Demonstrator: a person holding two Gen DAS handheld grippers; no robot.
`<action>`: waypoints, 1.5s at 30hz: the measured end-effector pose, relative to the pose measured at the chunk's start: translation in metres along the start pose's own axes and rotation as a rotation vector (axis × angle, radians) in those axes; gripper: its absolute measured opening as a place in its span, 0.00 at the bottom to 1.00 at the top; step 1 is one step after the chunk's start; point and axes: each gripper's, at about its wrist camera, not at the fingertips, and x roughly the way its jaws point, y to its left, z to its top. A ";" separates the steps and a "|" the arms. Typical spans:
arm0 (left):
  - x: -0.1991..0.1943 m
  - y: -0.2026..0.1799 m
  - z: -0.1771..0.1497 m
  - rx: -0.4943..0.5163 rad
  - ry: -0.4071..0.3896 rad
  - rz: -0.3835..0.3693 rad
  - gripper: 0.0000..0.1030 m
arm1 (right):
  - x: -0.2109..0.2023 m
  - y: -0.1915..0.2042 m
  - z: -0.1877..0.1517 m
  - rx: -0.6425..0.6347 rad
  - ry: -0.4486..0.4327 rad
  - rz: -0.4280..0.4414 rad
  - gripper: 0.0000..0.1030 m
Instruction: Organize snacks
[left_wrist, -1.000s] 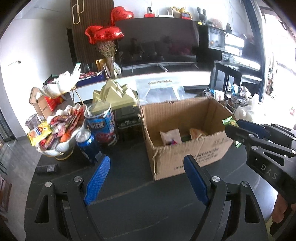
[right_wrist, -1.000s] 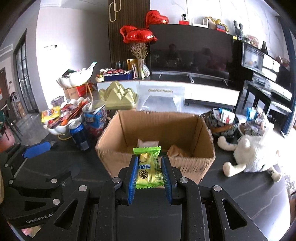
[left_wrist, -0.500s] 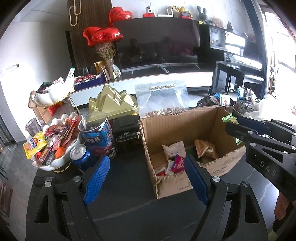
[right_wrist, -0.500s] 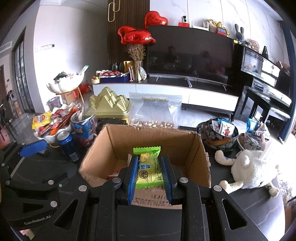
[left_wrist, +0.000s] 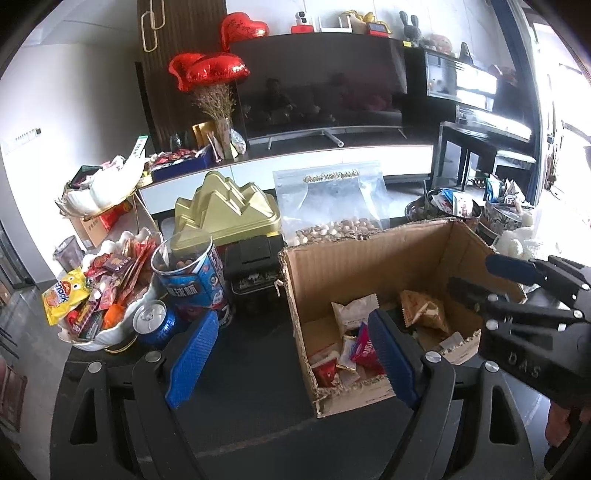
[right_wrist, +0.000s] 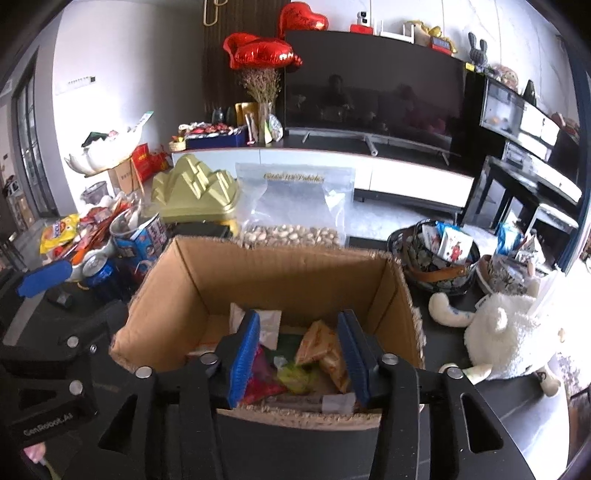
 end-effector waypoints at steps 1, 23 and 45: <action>-0.001 0.000 -0.001 -0.001 0.000 0.000 0.81 | -0.002 0.000 -0.002 0.001 0.000 -0.001 0.52; -0.112 -0.002 -0.040 0.000 -0.126 0.038 0.98 | -0.105 0.010 -0.047 0.046 -0.105 -0.039 0.82; -0.187 -0.005 -0.089 -0.022 -0.199 0.044 1.00 | -0.189 0.027 -0.105 0.048 -0.199 -0.048 0.88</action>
